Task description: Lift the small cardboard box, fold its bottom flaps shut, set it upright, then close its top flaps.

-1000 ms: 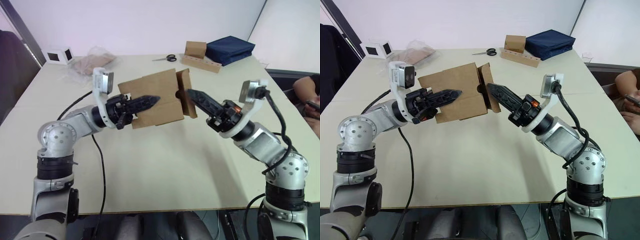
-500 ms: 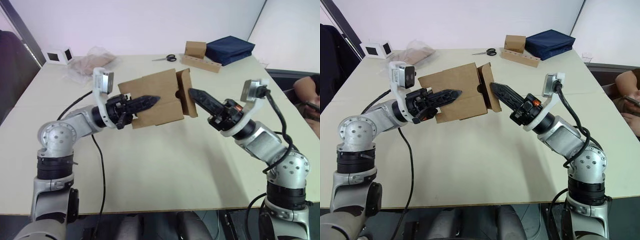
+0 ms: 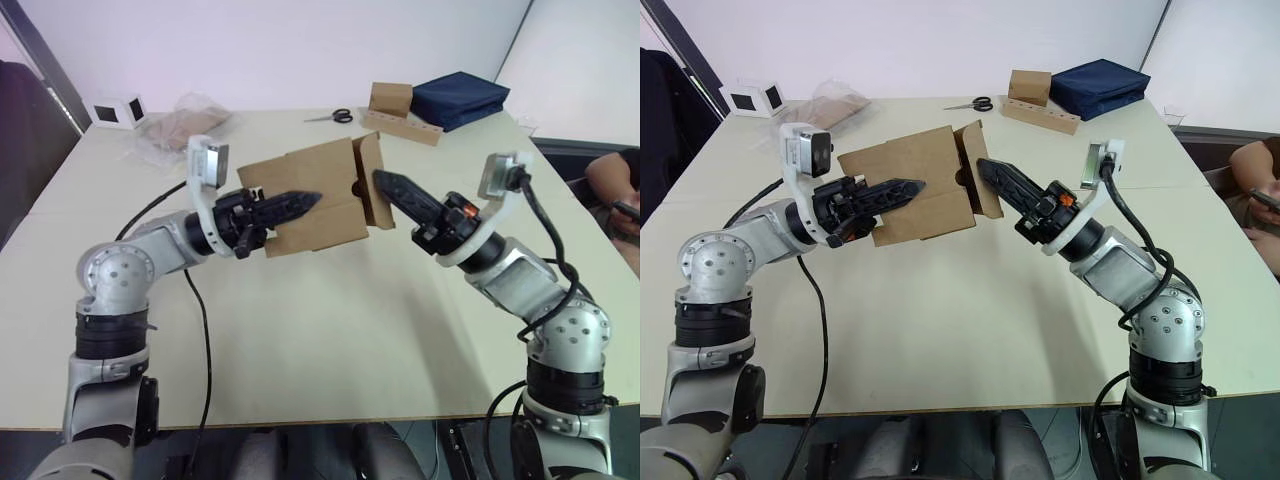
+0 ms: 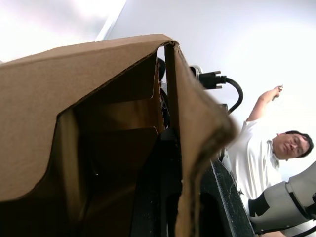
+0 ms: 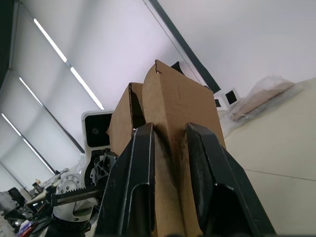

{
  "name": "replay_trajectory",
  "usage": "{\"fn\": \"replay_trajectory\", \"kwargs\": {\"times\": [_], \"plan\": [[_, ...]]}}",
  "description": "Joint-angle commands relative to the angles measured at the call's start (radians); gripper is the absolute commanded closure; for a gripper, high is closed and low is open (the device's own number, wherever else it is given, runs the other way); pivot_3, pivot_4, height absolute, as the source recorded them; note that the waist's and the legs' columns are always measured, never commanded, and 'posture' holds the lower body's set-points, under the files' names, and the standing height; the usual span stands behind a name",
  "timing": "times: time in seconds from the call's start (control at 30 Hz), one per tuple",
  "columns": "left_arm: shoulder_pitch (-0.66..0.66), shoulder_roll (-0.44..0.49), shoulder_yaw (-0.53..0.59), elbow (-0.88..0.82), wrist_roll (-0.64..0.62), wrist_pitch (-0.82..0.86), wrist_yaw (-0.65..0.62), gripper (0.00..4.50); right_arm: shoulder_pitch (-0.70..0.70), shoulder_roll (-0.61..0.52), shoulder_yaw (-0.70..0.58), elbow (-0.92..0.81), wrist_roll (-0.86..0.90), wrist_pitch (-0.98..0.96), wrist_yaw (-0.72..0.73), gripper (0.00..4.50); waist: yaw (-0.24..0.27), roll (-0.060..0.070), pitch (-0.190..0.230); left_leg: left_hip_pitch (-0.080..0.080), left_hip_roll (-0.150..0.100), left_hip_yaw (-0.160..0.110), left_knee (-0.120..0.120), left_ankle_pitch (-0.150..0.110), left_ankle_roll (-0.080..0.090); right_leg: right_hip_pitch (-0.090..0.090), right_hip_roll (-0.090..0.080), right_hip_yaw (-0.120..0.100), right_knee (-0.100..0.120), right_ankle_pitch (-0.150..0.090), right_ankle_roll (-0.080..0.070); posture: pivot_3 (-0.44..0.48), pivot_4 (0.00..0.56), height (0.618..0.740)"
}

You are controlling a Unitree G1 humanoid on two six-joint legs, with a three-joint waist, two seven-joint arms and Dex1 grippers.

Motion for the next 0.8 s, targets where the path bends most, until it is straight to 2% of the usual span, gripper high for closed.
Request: {"fn": "replay_trajectory", "kwargs": {"times": [0.03, 0.8], "plan": [[-0.021, -0.006, 0.0, -0.036, 0.008, -0.027, -0.01, 4.5, -0.018, 0.008, -0.002, -0.035, 0.002, -0.017, -0.009, 3.53, 0.0, 0.0, 0.0, 0.0, 0.0, 0.0, 0.0, 0.0, 0.0, 0.0, 0.0, 0.0, 0.0, 0.0, 0.0, 0.0, 0.15, 0.74], [-0.056, -0.069, -0.008, 0.007, 0.069, -0.058, 0.016, 4.5, -0.034, 0.081, 0.074, -0.095, 0.008, -0.042, -0.094, 3.53, -0.001, 0.0, 0.0, 0.0, 0.0, 0.0, 0.0, 0.0, 0.0, 0.0, 0.0, 0.0, 0.0, 0.0, 0.0, 0.0, 0.15, 0.74]]}}
